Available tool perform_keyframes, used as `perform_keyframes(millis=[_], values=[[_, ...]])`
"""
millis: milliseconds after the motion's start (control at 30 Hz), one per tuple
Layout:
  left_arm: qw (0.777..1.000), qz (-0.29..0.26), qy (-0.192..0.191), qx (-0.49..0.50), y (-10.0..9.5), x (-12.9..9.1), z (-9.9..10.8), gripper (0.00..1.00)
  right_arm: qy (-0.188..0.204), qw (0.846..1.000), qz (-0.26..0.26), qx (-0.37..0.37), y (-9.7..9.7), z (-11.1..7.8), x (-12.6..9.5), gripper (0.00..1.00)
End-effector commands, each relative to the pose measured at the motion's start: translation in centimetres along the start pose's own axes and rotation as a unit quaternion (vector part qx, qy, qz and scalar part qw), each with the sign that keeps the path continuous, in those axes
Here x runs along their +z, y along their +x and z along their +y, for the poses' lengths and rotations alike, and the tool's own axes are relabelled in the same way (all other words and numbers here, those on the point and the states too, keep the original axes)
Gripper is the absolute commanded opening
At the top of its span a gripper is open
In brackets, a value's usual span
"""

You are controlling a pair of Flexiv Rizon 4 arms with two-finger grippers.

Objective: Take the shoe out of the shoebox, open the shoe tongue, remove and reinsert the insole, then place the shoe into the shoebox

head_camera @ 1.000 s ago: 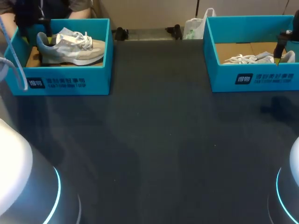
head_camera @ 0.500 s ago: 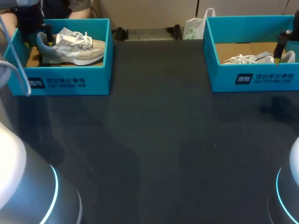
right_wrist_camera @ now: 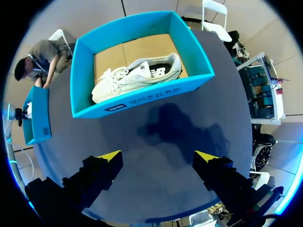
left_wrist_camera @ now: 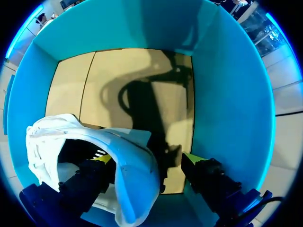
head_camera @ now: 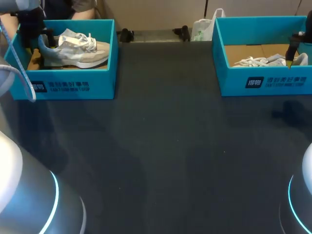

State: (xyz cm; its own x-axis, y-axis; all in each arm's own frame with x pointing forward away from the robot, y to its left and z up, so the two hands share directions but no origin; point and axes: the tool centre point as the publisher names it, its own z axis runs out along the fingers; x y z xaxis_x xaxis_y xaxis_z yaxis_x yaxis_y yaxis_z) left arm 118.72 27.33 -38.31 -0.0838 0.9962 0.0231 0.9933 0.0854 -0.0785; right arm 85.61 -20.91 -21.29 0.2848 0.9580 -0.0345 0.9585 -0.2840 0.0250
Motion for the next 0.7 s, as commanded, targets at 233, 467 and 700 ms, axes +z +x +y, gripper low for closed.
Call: perform_keyframes(millis=[233,467,700], values=[[1.0,0.006,0.017,-0.005,0.1,1.1,1.5,0.49,-0.001,1.0,0.0,0.001,0.0,-0.1,0.0,1.0],[1.0,0.006,0.021,-0.009,0.7,1.2,1.4,0.0,-0.001,1.0,0.0,0.001,0.0,-0.1,0.0,1.0],[1.0,0.003,0.024,-0.011,1.3,1.0,1.3,0.0,-0.001,1.0,0.0,0.001,0.0,-0.1,0.0,1.0]])
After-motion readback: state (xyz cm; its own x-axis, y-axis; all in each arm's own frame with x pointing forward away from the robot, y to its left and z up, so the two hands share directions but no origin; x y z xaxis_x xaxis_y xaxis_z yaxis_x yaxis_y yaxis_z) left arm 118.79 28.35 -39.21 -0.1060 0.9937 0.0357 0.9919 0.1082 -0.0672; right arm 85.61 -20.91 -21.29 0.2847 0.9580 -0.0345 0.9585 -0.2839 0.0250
